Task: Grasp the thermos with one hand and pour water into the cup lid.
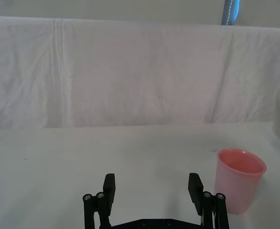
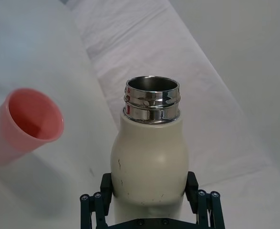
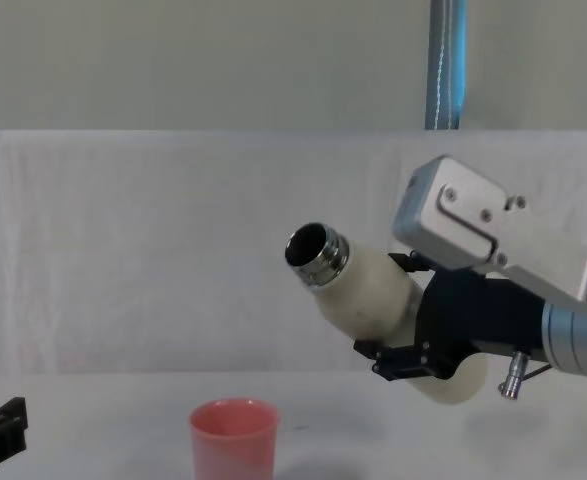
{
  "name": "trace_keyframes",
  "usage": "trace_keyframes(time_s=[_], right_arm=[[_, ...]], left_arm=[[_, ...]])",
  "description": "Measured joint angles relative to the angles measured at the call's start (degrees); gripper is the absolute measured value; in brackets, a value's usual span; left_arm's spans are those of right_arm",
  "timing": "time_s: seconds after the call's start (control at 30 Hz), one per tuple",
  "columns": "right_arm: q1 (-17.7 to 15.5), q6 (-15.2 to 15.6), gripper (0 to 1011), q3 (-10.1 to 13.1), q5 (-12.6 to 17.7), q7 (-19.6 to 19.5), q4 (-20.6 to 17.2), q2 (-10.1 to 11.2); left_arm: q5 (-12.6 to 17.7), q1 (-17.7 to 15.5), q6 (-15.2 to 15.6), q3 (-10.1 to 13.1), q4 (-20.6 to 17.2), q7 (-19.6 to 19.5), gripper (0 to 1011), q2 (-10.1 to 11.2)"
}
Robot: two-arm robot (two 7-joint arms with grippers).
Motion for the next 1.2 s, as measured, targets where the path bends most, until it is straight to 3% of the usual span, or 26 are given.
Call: trace_keyframes(time_s=[0.23, 0.33, 0.67, 1.2], right_arm=[[-1.35, 0.65, 948, 1.71, 3.68, 1.44, -1.28, 0.14], [-2.29, 0.90, 948, 2.92, 7.05, 2.83, -1.92, 0.11], [-4.45, 1.54, 948, 5.15, 14.10, 5.00, -3.09, -0.03], [-6.84, 6.87, 948, 9.03, 21.48, 3.30, -3.46, -2.25]], left_arm=[[0.00, 0.00, 0.00, 0.00, 0.00, 0.00, 1001, 0.00], [0.00, 0.00, 0.00, 0.00, 0.00, 0.00, 1001, 0.00], [0.00, 0.00, 0.00, 0.00, 0.00, 0.00, 1001, 0.00], [0.00, 0.00, 0.00, 0.00, 0.00, 0.00, 1001, 0.00]])
